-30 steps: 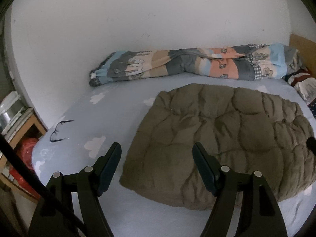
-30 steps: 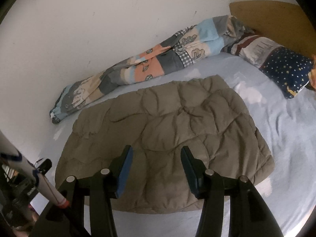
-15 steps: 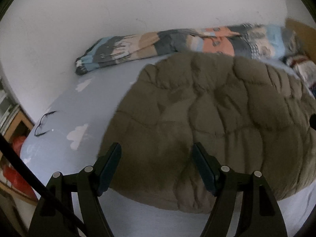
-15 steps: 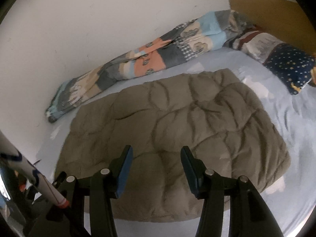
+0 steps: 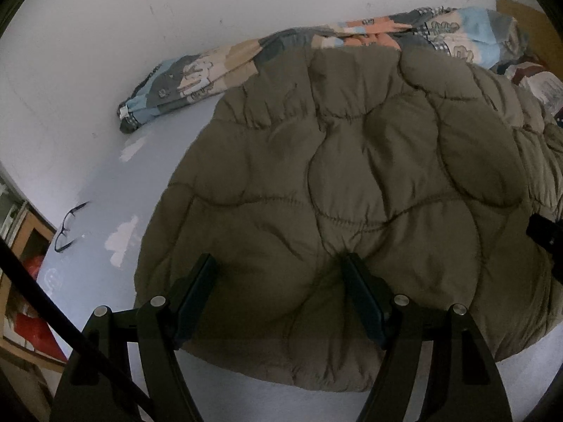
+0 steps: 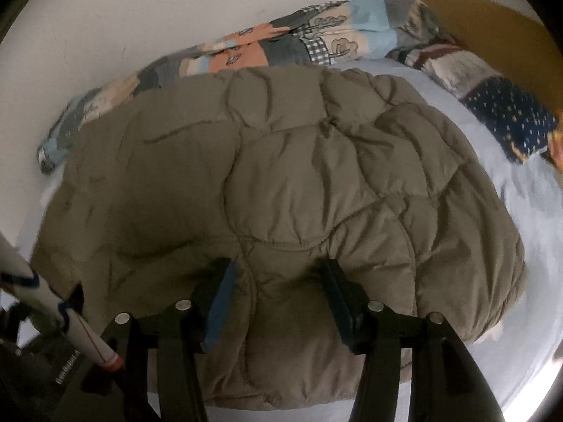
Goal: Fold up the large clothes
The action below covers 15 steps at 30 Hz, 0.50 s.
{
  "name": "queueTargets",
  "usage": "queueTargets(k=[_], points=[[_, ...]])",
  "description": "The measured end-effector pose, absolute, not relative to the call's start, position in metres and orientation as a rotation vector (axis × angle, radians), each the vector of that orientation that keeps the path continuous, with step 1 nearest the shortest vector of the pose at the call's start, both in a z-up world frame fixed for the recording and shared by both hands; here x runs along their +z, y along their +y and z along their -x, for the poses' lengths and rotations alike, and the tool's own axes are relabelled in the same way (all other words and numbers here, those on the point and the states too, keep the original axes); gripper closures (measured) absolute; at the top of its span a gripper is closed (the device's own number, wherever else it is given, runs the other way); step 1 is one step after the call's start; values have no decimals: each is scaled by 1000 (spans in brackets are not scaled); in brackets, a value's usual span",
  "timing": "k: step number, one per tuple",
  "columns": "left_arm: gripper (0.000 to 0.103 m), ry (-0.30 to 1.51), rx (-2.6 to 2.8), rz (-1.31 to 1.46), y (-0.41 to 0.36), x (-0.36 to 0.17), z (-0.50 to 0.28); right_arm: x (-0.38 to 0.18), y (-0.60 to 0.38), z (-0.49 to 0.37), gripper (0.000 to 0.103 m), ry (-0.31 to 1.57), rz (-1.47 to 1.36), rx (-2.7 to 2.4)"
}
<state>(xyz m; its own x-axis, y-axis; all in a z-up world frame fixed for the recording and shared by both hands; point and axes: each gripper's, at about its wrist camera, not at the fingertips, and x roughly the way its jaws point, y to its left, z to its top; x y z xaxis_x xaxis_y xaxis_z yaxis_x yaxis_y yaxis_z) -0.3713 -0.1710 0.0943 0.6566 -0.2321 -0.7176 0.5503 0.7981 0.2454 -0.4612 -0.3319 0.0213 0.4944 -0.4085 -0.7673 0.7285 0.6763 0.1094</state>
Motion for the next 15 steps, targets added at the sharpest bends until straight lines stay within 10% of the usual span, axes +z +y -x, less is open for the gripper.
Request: queueTargets(k=[15], points=[[29, 733, -501, -381, -155, 102, 368, 46, -371, 549, 46, 646, -621, -965]])
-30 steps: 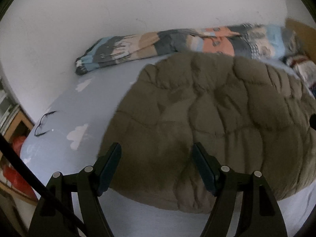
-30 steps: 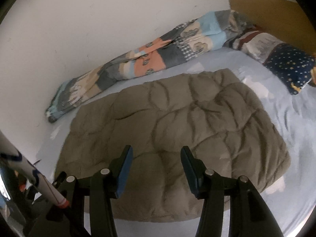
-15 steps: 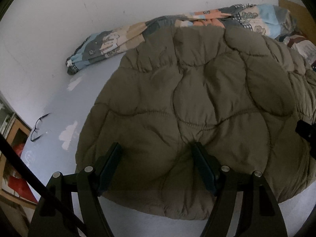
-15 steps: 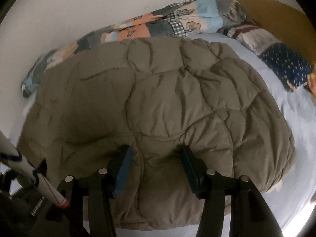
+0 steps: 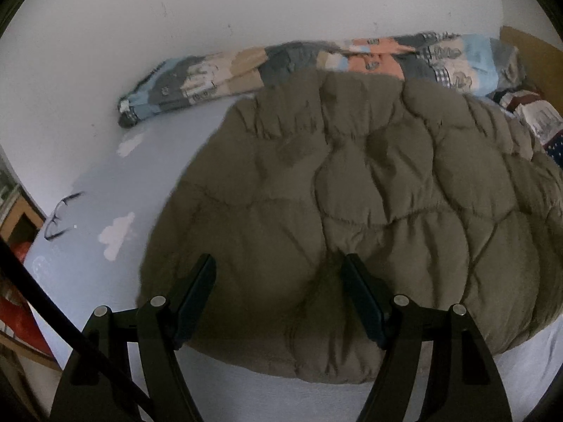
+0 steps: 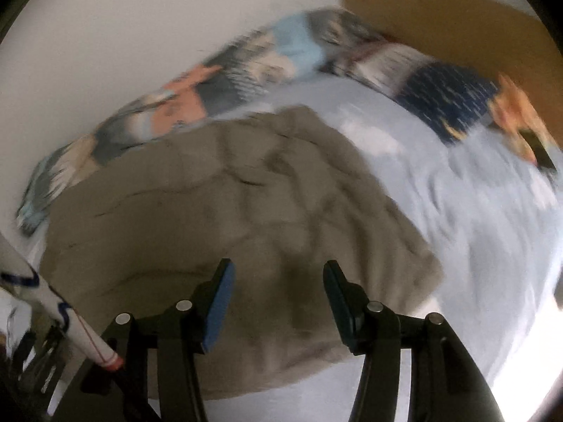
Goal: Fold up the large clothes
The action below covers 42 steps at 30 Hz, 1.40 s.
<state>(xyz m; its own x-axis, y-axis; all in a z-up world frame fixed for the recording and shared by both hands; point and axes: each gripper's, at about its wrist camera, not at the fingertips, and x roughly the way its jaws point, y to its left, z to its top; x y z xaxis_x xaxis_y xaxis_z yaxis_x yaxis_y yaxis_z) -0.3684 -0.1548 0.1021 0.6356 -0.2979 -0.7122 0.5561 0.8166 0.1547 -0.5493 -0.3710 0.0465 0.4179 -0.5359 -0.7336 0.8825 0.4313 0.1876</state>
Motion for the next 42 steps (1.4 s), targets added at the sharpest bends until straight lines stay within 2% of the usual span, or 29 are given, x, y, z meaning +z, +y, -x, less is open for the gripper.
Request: queueTargets(k=[4, 7, 14, 20, 27, 35, 42], points=[[29, 729, -506, -385, -156, 98, 368, 30, -388, 566, 46, 664, -750, -1012], [29, 727, -504, -400, -160, 95, 368, 23, -392, 559, 42, 709, -732, -1015], [29, 725, -507, -404, -161, 95, 369, 11, -394, 548, 40, 748, -753, -1017], [29, 726, -508, -402, -161, 95, 368, 21, -384, 537, 39, 750, -649, -1064], [29, 723, -505, -407, -161, 95, 368, 51, -337, 507, 39, 645, -393, -916], [29, 743, -507, -410, -162, 90, 366, 26, -315, 470, 38, 789, -309, -771], [29, 735, -516, -421, -160, 88, 368, 15, -313, 465, 32, 807, -270, -787]])
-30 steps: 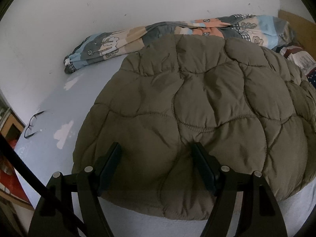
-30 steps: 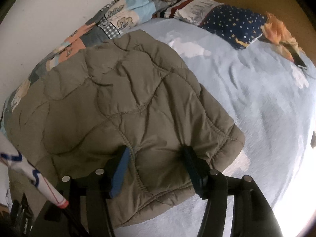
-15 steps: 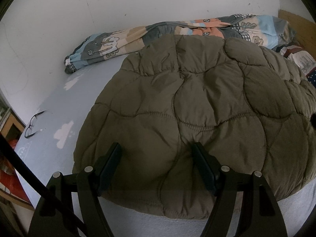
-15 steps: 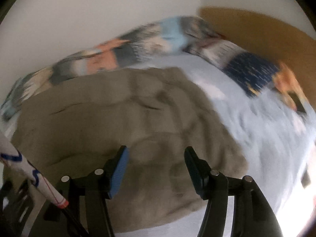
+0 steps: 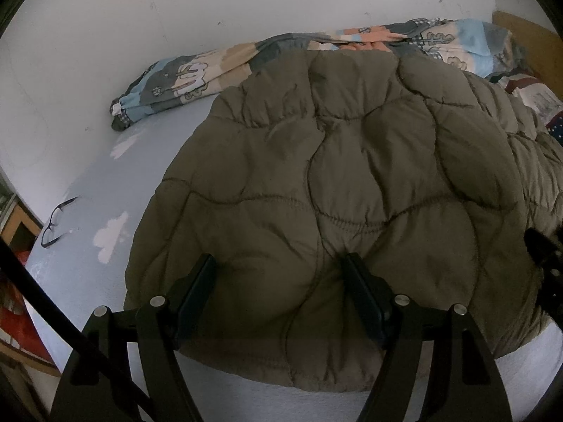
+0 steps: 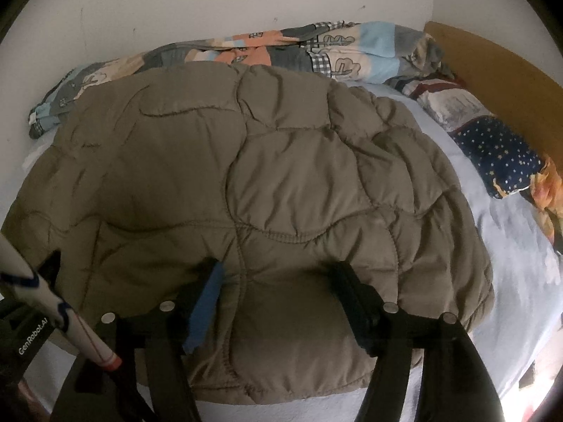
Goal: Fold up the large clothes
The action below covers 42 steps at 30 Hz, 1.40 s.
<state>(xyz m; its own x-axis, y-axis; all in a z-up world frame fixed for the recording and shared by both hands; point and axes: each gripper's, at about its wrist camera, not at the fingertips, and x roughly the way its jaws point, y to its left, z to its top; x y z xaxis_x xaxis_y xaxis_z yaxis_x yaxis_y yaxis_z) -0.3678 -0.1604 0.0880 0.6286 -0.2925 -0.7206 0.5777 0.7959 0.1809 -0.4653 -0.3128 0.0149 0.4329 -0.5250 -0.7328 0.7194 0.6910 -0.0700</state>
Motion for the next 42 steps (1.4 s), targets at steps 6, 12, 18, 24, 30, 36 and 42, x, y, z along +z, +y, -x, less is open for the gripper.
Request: queueTargets(k=[6, 12, 18, 24, 30, 36, 42], points=[[29, 767, -521, -364, -147, 94, 372, 34, -300, 484, 32, 725, -280, -784], [28, 825, -525, -367, -145, 87, 373, 27, -299, 485, 27, 784, -286, -784], [27, 831, -523, -375, -144, 85, 375, 12, -308, 484, 17, 836, -345, -781], [27, 845, -542, -288, -127, 95, 381, 25, -303, 501, 17, 774, -390, -756], [27, 741, -616, -230, -107, 122, 415, 46, -281, 522, 17, 693, -370, -711], [23, 596, -700, -281, -88, 148, 469, 72, -252, 554, 17, 600, -311, -682], [17, 491, -753, -285, -54, 191, 520, 103, -212, 604, 17, 498, -262, -684]])
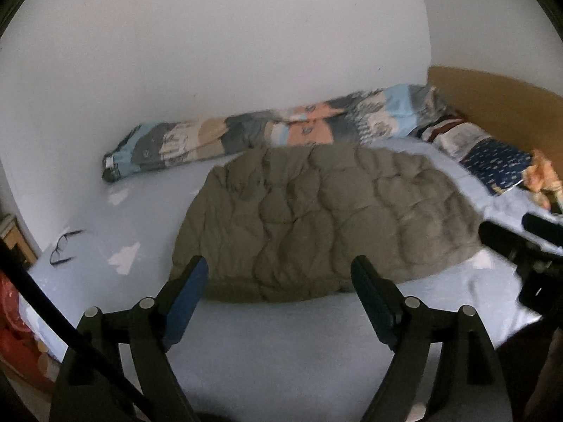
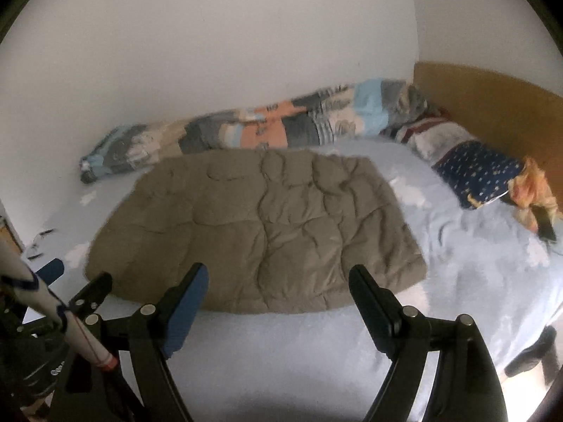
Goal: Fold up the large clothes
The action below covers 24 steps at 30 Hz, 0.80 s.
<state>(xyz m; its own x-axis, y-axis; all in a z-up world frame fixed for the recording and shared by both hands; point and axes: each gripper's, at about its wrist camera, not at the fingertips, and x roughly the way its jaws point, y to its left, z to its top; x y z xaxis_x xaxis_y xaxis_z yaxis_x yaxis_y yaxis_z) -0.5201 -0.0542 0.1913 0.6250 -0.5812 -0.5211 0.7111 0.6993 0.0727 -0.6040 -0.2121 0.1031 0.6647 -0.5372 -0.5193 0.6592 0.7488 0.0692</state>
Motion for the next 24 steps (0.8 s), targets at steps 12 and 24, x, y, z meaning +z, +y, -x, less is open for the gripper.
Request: queueTargets(k=[12, 24], points=[[3, 458, -624, -229, 0, 313, 540, 225, -150, 685, 6, 340, -224, -627], [3, 511, -560, -336, -8, 309, 525, 239, -139, 680, 5, 331, -238, -598]])
